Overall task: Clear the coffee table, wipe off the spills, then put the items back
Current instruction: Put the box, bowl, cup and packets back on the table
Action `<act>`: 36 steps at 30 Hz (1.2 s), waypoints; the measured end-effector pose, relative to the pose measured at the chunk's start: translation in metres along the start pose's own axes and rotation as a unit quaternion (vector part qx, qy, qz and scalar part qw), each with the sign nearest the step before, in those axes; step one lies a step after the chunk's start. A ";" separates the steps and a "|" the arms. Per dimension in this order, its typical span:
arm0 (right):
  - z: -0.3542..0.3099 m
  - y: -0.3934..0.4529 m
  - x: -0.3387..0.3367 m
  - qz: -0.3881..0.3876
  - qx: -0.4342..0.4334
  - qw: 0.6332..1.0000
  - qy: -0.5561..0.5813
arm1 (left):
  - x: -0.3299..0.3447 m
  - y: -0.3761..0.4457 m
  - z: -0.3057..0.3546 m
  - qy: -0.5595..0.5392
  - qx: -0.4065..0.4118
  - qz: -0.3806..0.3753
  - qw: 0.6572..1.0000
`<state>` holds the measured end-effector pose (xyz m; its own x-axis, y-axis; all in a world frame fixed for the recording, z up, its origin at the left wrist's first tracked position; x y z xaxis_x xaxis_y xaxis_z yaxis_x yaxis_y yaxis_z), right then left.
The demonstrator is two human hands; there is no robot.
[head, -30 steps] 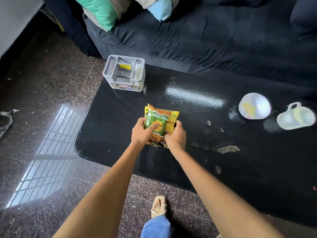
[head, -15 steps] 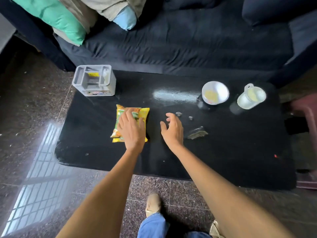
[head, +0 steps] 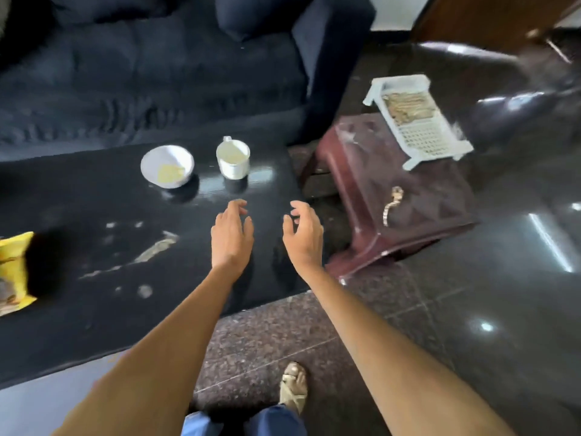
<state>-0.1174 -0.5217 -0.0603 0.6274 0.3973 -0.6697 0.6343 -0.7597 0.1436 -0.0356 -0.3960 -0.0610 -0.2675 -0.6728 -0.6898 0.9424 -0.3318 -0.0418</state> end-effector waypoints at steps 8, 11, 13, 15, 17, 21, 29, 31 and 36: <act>0.119 0.056 -0.132 0.106 0.059 0.990 -0.067 | 0.138 -0.013 0.114 -0.005 0.063 -0.134 0.989; 0.152 0.077 -0.158 0.119 0.107 0.984 -0.082 | 0.179 -0.013 0.145 -0.005 0.082 -0.195 0.977; 0.166 0.091 -0.162 0.108 0.136 0.980 -0.098 | 0.198 -0.007 0.160 0.009 0.103 -0.225 0.969; 0.180 0.107 -0.157 0.080 0.173 0.974 -0.124 | 0.216 0.002 0.172 0.026 0.115 -0.240 0.964; 0.190 0.119 -0.149 0.056 0.206 0.965 -0.152 | 0.228 0.010 0.180 0.027 0.115 -0.250 0.961; 0.194 0.135 -0.141 0.043 0.210 0.961 -0.174 | 0.239 0.015 0.188 0.020 0.105 -0.234 0.966; 0.148 0.122 -0.133 0.141 -0.022 0.983 -0.115 | 0.231 0.014 0.184 -0.184 -0.105 -0.130 0.969; 0.132 0.117 -0.119 0.124 -0.095 0.980 -0.120 | 0.221 0.021 0.169 -0.253 -0.173 -0.103 0.946; 0.107 0.095 -0.076 0.065 -0.172 0.972 -0.150 | 0.178 0.024 0.118 -0.316 -0.227 -0.173 0.905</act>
<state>-0.1535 -0.6789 -0.0739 0.5851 0.1037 -0.8043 0.7046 -0.5561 0.4408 -0.0845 -0.6022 -0.0995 -0.4886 -0.8718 -0.0341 0.7270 -0.3852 -0.5685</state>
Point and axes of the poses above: each hand's wrist, its own y-axis towards the middle knuckle, its own x-axis out of the palm, z = x × y, the point moved 6 cm from there along y, towards the middle knuckle, and after that the axes turned 4 degrees about z, right-handed, at the moved point
